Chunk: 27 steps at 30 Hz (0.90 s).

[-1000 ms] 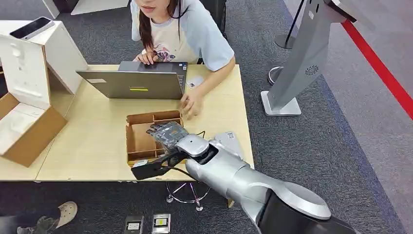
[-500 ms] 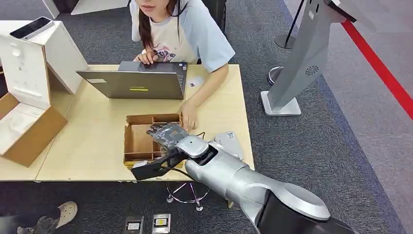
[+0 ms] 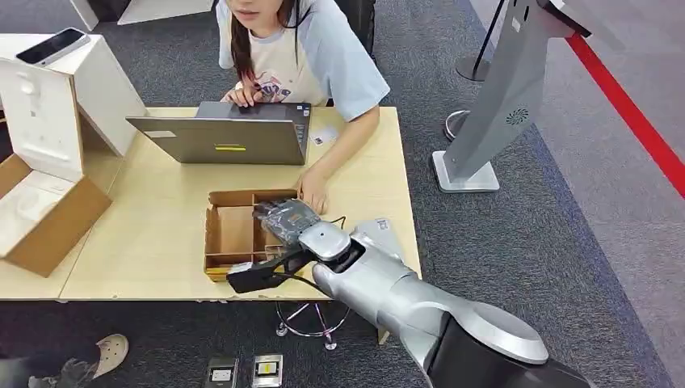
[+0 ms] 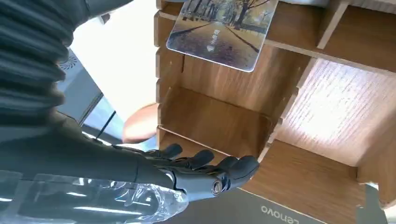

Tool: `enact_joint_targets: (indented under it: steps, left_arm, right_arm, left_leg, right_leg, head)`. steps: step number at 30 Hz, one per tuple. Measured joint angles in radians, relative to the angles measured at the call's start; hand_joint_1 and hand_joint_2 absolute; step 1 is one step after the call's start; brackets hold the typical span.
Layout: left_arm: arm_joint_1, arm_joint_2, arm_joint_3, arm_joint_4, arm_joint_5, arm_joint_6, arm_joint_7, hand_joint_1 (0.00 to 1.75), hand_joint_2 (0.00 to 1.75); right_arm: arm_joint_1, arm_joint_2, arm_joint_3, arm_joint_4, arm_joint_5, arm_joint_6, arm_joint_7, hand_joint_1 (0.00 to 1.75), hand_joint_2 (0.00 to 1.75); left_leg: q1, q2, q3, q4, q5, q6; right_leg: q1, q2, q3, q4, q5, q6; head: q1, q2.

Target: Pass the card to the sensor for recognition and then transmit it.

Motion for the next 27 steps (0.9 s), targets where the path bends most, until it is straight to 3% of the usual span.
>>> enact_joint_targets:
  steps: [27]
  left_arm:
    - [0.000, 0.000, -0.001, 0.000, 0.004, -0.003, 0.000, 0.00, 1.75]
  right_arm:
    - [-0.007, -0.014, 0.000, 0.019, 0.018, 0.013, 0.007, 0.00, 1.75]
  left_leg:
    - [0.000, 0.000, 0.000, 0.000, 0.000, 0.000]
  right_leg:
    - [0.000, 0.000, 0.000, 0.000, 0.000, 0.000]
  head:
    - [0.000, 0.000]
